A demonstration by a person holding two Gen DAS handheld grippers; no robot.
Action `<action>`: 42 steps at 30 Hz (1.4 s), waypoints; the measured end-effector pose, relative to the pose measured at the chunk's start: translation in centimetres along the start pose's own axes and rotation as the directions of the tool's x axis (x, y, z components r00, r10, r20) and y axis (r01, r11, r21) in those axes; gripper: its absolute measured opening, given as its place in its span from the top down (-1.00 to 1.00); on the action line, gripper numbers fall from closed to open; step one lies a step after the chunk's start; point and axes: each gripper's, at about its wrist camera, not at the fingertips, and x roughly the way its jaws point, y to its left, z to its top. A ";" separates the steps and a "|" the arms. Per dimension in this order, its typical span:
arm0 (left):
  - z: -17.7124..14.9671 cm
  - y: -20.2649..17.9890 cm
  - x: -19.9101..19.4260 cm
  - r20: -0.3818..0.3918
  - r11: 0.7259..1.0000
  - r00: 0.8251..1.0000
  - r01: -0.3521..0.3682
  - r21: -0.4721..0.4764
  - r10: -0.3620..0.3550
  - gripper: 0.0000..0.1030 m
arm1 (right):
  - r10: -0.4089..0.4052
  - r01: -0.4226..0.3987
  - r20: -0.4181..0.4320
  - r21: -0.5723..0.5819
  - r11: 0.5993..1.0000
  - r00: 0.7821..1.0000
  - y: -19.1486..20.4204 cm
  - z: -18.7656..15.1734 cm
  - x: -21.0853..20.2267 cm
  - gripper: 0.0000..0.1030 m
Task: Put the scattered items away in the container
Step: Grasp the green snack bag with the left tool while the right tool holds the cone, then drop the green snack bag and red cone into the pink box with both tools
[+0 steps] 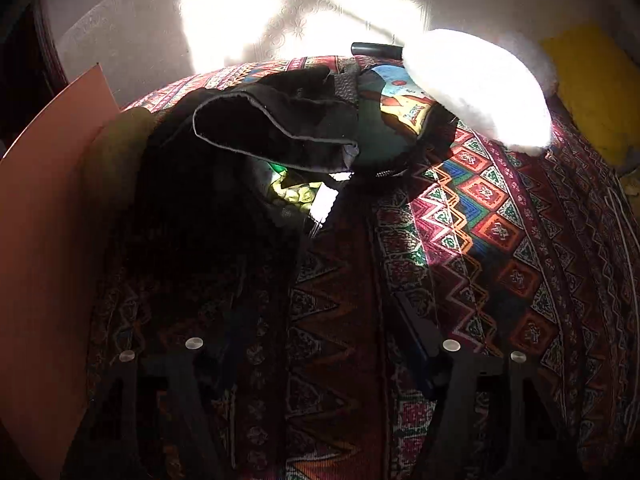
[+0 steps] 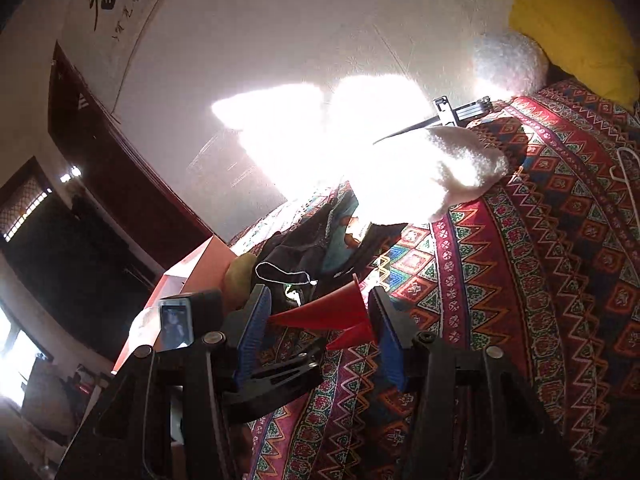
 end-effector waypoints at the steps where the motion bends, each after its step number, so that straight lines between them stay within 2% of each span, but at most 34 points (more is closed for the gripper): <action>1: 0.8 0.5 0.5 0.016 1.000 1.000 0.002 -0.030 -0.002 -0.23 | 0.007 -0.007 0.006 -0.002 1.000 1.000 -0.1 0.4 -0.1 0.04; 3: 2.6 1.3 1.1 0.032 0.998 0.999 0.004 -0.056 -0.002 -0.08 | 0.028 -0.028 0.015 0.008 1.000 0.999 -0.6 1.0 -0.1 0.04; 5: 3.9 2.3 1.2 0.035 0.996 0.999 0.037 -0.084 -0.034 0.54 | 0.035 -0.036 0.017 0.023 0.999 0.999 -1.1 1.4 0.3 0.04; 7: 4.2 3.3 0.2 0.045 0.993 0.997 0.065 -0.103 -0.061 0.71 | 0.036 -0.037 0.005 0.033 0.999 0.999 -1.4 1.5 0.6 0.04; 12: 1.3 5.1 -5.3 0.054 0.985 0.988 0.151 -0.082 -0.147 0.76 | 0.031 -0.030 -0.016 0.049 0.998 0.999 -1.6 1.3 0.7 0.04; 16: -2.5 7.0 -11.3 0.097 0.964 0.965 0.254 -0.082 -0.246 0.77 | 0.041 -0.039 -0.037 0.059 0.997 0.998 -1.2 0.6 0.8 0.04; 17: -3.0 7.4 -12.8 0.115 0.954 0.955 0.285 -0.092 -0.274 0.77 | 0.036 -0.033 -0.042 0.054 0.998 0.998 -1.0 0.4 0.8 0.04; 20: -4.3 8.9 -17.3 0.178 0.914 0.911 0.394 -0.098 -0.373 0.77 | 0.011 -0.010 -0.070 0.012 1.000 0.997 0.1 -0.4 1.2 0.04; 23: -5.2 10.2 -20.3 0.221 0.902 0.890 0.425 -0.082 -0.399 0.77 | -0.006 0.003 -0.098 -0.026 1.000 0.995 1.4 -1.3 1.6 0.04; 26: -5.5 12.3 -21.8 0.255 0.875 0.864 0.472 -0.107 -0.435 0.77 | -0.010 0.004 -0.119 -0.051 0.999 0.993 3.1 -2.0 2.0 0.04; 29: -5.7 14.2 -22.9 0.265 0.877 0.868 0.463 -0.131 -0.419 0.77 | 0.025 -0.032 -0.127 -0.053 0.998 0.992 5.4 -2.7 2.2 0.04; 31: -5.5 16.6 -24.0 0.296 0.864 0.858 0.477 -0.161 -0.419 0.77 | 0.070 -0.078 -0.139 -0.054 0.996 0.988 7.6 -3.2 2.3 0.04; 32: -5.1 18.1 -24.7 0.317 0.867 0.859 0.469 -0.171 -0.402 0.77 | 0.102 -0.111 -0.144 -0.056 0.992 0.984 9.0 -3.3 2.4 0.04; 34: -3.8 21.4 -25.8 0.337 0.884 0.874 0.427 -0.191 -0.350 0.77 | 0.177 -0.190 -0.151 -0.071 0.979 0.973 12.6 -3.4 2.9 0.04; 36: -2.5 25.0 -26.0 0.339 0.885 0.887 0.402 -0.235 -0.313 0.77 | 0.267 -0.284 -0.167 -0.090 0.955 0.949 16.9 -3.6 3.9 0.04; 39: -2.1 30.6 -25.2 0.358 0.846 0.883 0.423 -0.325 -0.304 0.77 | 0.353 -0.389 -0.245 -0.116 0.914 0.903 23.2 -4.6 6.9 0.04; 40: -2.3 32.0 -24.6 0.345 0.832 0.887 0.425 -0.356 -0.306 0.67 | 0.359 -0.404 -0.270 -0.134 0.905 0.893 25.1 -5.2 8.1 0.04; 41: -2.7 33.2 -23.9 0.326 0.818 0.896 0.420 -0.393 -0.303 0.37 | 0.347 -0.401 -0.286 -0.157 0.903 0.893 26.7 -5.7 9.3 0.03; 42: -3.2 34.3 -23.2 0.306 0.804 0.908 0.402 -0.438 -0.287 0.11 | 0.317 -0.379 -0.295 -0.184 0.907 0.901 28.0 -6.1 10.4 -0.16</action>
